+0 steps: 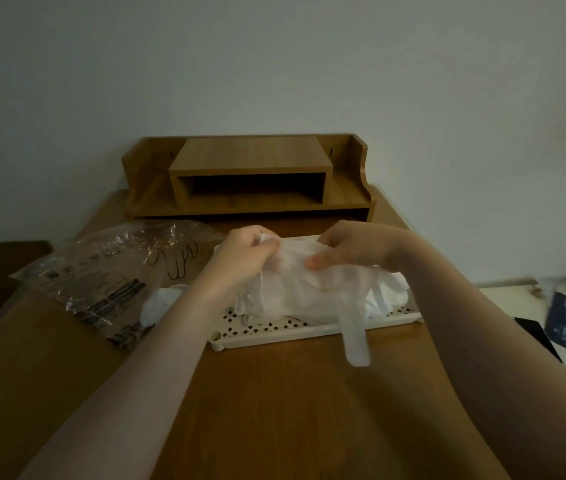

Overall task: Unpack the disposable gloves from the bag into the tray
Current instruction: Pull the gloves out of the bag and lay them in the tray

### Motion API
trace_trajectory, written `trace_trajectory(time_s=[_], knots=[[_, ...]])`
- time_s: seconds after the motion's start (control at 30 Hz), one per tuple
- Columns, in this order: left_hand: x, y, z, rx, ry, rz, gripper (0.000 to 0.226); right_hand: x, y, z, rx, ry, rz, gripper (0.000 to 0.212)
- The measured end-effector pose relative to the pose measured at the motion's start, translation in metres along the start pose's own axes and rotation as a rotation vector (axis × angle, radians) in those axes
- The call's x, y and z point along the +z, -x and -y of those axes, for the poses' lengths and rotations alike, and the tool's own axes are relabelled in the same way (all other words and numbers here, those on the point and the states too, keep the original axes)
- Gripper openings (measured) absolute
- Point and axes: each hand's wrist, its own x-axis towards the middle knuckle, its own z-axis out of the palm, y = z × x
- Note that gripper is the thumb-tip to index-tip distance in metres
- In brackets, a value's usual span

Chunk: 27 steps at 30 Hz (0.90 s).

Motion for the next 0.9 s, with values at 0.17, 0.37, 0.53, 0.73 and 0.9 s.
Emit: trace_trajectory(time_s=[0.17,0.37,0.53,0.73,0.9], knots=[[-0.002,0.000,0.011,-0.086,0.210,-0.046,0.018,-0.022,0.013,-0.052,0.019,-0.458,0.145,0.040],[0.008,-0.014,0.015,0.017,-0.071,-0.157,0.026,-0.032,0.019,-0.067,-0.030,-0.873,-0.109,0.011],[0.015,-0.029,0.023,0.119,-0.547,-0.271,0.027,-0.030,-0.005,-0.060,0.156,-0.060,-0.525,0.018],[0.012,-0.043,0.032,0.030,-0.795,-0.289,0.035,-0.024,-0.032,-0.065,0.192,0.302,-0.634,0.012],[0.008,-0.030,0.022,0.222,-0.821,-0.347,0.033,-0.011,-0.025,-0.059,0.186,0.485,-0.973,0.020]])
